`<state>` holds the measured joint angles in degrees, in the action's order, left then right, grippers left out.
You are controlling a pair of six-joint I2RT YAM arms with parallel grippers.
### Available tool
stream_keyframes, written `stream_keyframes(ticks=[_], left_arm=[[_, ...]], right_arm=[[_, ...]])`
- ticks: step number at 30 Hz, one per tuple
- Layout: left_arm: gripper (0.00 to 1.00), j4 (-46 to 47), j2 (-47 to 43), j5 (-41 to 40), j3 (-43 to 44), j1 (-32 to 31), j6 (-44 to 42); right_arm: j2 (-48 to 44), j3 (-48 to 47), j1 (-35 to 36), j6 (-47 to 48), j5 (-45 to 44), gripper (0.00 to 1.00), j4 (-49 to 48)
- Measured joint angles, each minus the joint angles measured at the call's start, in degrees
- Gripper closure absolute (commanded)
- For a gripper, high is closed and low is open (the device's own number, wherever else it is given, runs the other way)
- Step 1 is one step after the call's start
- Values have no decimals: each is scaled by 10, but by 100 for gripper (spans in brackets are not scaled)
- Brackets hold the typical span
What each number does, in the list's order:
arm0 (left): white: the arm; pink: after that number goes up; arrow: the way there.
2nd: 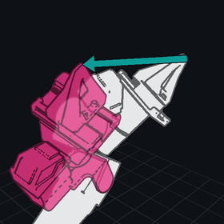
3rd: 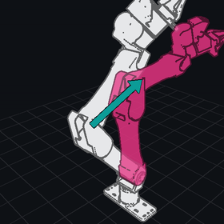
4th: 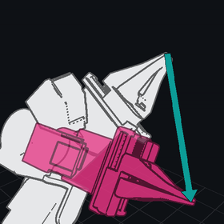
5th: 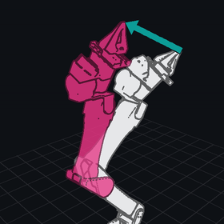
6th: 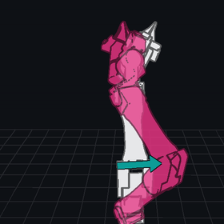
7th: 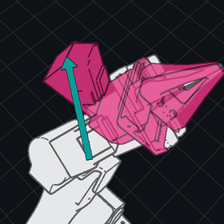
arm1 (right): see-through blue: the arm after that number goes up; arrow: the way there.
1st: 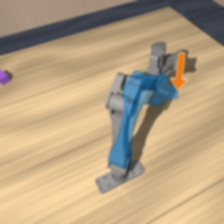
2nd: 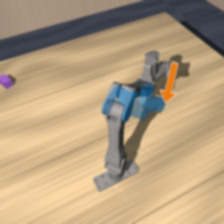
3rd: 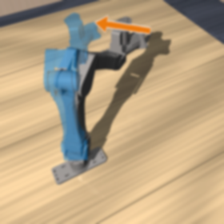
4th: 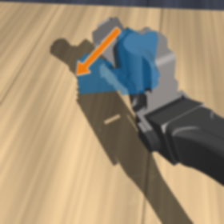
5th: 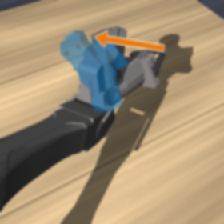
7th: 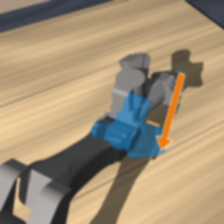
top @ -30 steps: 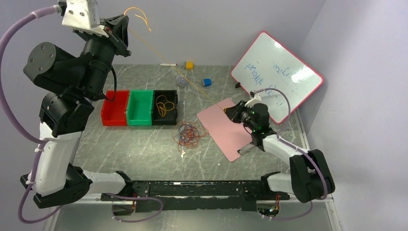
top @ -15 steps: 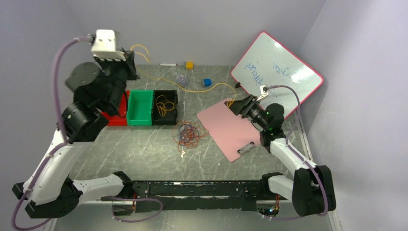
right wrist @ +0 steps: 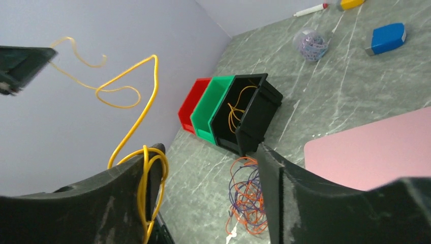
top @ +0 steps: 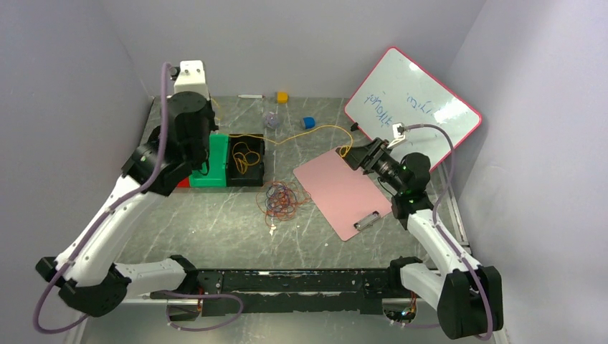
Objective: Untangle the cables
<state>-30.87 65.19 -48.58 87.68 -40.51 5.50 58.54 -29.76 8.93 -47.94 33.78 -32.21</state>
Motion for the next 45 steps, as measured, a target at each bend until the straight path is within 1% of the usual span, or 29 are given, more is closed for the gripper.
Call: stream_keyframes(ticks=[3,7,9,12,17,21,24,29,33,36,37,42,43,44,45], left_arm=[[93,-40,35,1,0,58,21],[93,-85,84,31,-9,175,49],[93,-96,86,46,-28,224,57],[93,-103,78,64,-39,276,59],[93,-99,69,94,-43,364,59],[93,-92,70,124,-61,412,58],[93,-88,71,141,-77,438,57],[93,-78,76,156,-91,468,57],[93,-71,83,165,-92,482,57],[93,-66,89,170,-94,492,59],[93,-66,91,171,-94,498,59],[93,-64,109,176,-94,519,63],[93,-63,112,181,-94,520,64],[93,-62,114,187,-94,521,65],[93,-61,115,197,-94,521,66]], right_arm=[[-14,-11,0,6,-11,24,23],[-40,-30,0,18,-53,26,85],[-57,-39,0,22,-87,27,121],[-82,-40,0,26,-120,29,151],[-92,-38,0,21,-111,33,138],[-100,-28,0,5,-96,36,107],[-113,-23,0,-5,-92,36,93],[-132,-23,0,-19,-96,28,83],[-145,-24,0,-24,-101,27,84],[-148,-32,-1,-24,-95,33,83],[-149,-35,-1,-24,-92,38,81],[-159,-43,-2,-14,-65,70,68],[-161,-44,-2,-11,-59,73,66],[-163,-45,-2,-8,-57,74,67],[-163,-46,-2,-5,-56,70,68]])
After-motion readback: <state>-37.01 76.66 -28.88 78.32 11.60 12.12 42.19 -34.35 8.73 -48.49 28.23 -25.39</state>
